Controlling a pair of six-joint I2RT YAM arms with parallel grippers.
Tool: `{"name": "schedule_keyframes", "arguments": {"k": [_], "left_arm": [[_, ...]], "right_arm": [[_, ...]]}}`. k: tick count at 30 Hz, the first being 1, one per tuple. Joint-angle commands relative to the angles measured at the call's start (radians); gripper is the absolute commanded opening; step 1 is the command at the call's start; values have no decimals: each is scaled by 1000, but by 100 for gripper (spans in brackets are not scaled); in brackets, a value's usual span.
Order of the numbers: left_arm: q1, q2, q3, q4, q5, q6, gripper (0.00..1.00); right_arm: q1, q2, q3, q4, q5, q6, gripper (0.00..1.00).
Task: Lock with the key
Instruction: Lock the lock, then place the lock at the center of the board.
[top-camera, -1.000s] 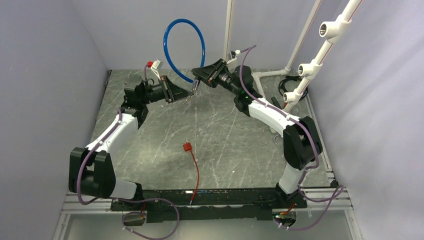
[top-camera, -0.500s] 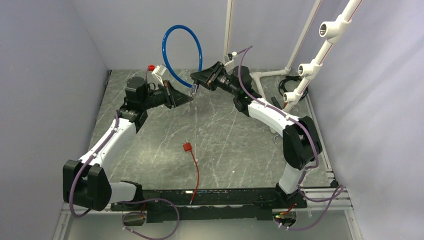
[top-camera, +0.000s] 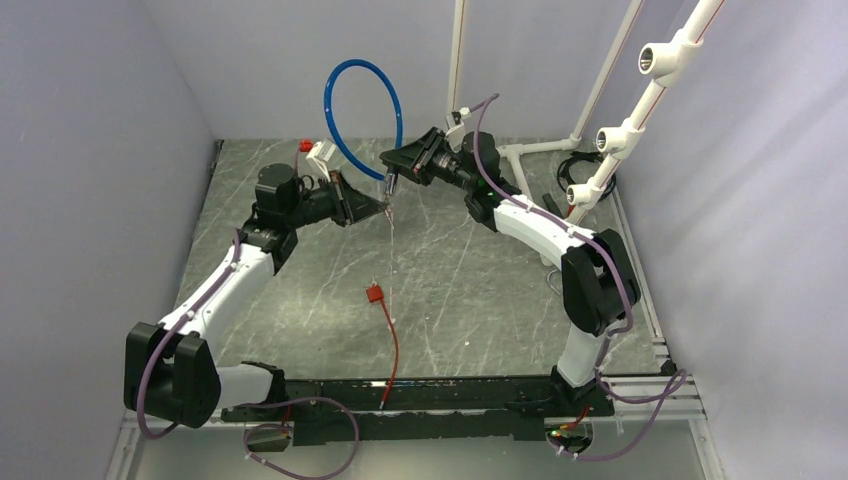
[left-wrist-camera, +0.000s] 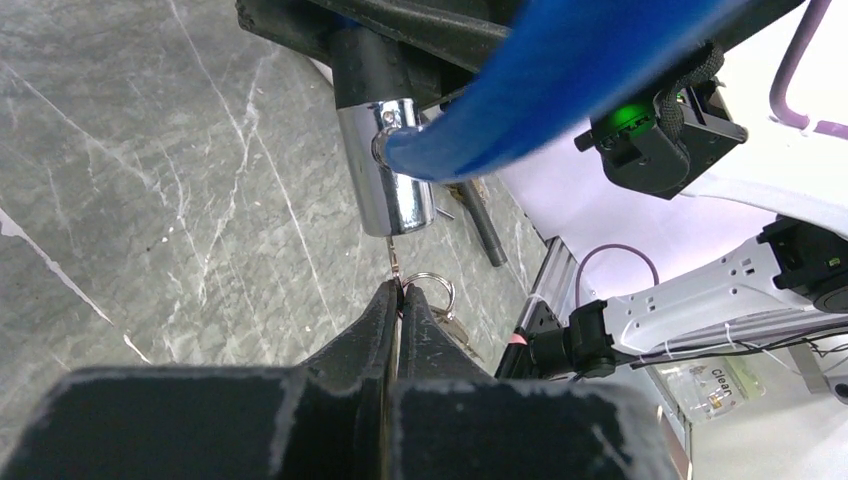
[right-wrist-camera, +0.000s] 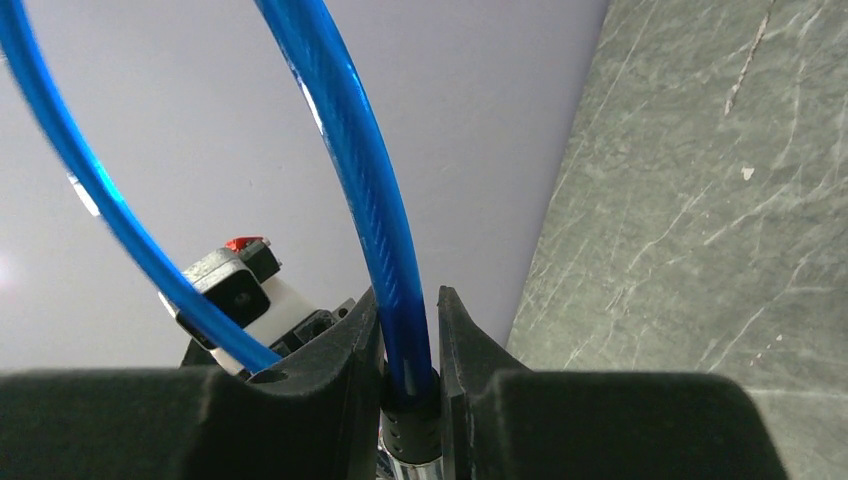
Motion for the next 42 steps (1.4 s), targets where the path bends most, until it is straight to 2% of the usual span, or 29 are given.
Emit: {"name": "schedule_keyframes", "arguments": {"k": [1, 11, 15, 23, 27, 36, 42], "left_arm": [[-32, -43, -49, -152, 129, 15, 0], [-33, -81, -50, -145, 164, 67, 0], [-16, -102, -30, -260, 133, 171, 0], [215, -90, -44, -355, 169, 160, 0], [310, -88, -55, -383, 149, 145, 0], [524, -49, -3, -507, 55, 191, 0], [552, -3, 85, -542, 9, 315, 0]], "right_arm": [[-70, -24, 118, 197, 144, 34, 0], [-75, -17, 113, 203, 138, 29, 0], [-77, -25, 94, 206, 126, 16, 0], [-58, -85, -46, 190, 93, -56, 0], [-25, -101, -92, 93, 86, -148, 0], [20, 21, 2, -157, 141, -358, 0], [34, 155, 86, -209, 178, -434, 0]]}}
